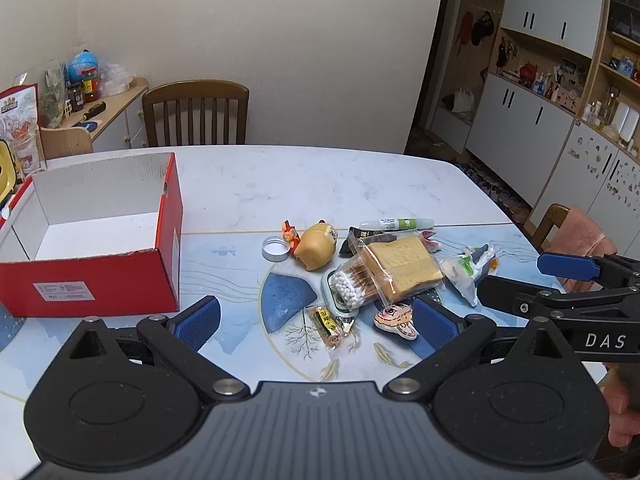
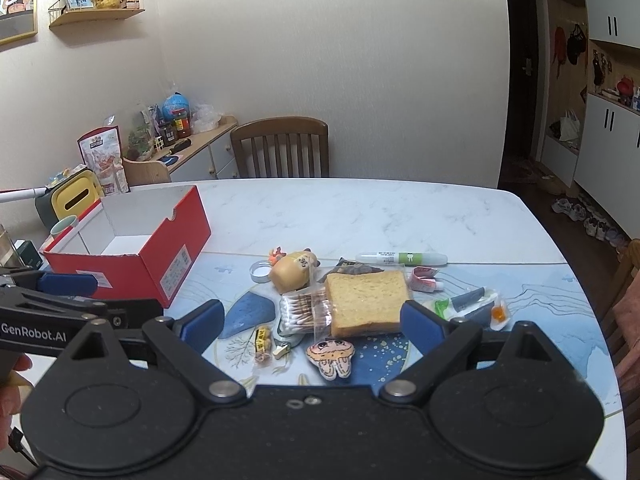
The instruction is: Organize objects
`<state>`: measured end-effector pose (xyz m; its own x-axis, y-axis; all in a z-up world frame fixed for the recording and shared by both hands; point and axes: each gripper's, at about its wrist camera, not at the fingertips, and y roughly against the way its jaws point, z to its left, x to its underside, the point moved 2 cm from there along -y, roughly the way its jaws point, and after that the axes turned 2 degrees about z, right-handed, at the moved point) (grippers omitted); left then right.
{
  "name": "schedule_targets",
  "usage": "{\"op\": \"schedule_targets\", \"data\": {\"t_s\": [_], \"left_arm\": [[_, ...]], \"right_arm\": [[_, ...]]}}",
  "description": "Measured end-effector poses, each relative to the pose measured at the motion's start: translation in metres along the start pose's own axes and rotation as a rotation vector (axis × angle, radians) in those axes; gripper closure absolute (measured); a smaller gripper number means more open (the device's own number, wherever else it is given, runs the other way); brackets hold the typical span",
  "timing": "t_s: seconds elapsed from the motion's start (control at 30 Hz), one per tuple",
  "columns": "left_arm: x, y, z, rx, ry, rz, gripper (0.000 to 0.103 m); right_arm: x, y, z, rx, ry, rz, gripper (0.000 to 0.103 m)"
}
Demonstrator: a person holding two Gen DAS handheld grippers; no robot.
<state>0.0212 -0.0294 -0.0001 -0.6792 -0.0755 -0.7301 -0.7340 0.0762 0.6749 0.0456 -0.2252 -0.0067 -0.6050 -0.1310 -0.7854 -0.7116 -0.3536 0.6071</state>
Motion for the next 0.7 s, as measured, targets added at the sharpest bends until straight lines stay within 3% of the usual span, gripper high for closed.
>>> {"op": "schedule_targets", "data": {"t_s": [0.2, 0.4, 0.7], "left_arm": [[-0.003, -0.013, 0.002, -0.005, -0.012, 0.015, 0.0], [-0.003, -0.04, 0.008, -0.013, -0.045, 0.015, 0.0], [0.014, -0.097, 0.01, 0.004, -0.134, 0.072, 0.0]], "right_arm": [[-0.003, -0.011, -0.015, 0.02, -0.008, 0.019, 0.008], [-0.004, -0.03, -0.04, 0.095, -0.031, 0.027, 0.008], [0.021, -0.071, -0.081, 0.233, -0.072, 0.137, 0.009]]}}
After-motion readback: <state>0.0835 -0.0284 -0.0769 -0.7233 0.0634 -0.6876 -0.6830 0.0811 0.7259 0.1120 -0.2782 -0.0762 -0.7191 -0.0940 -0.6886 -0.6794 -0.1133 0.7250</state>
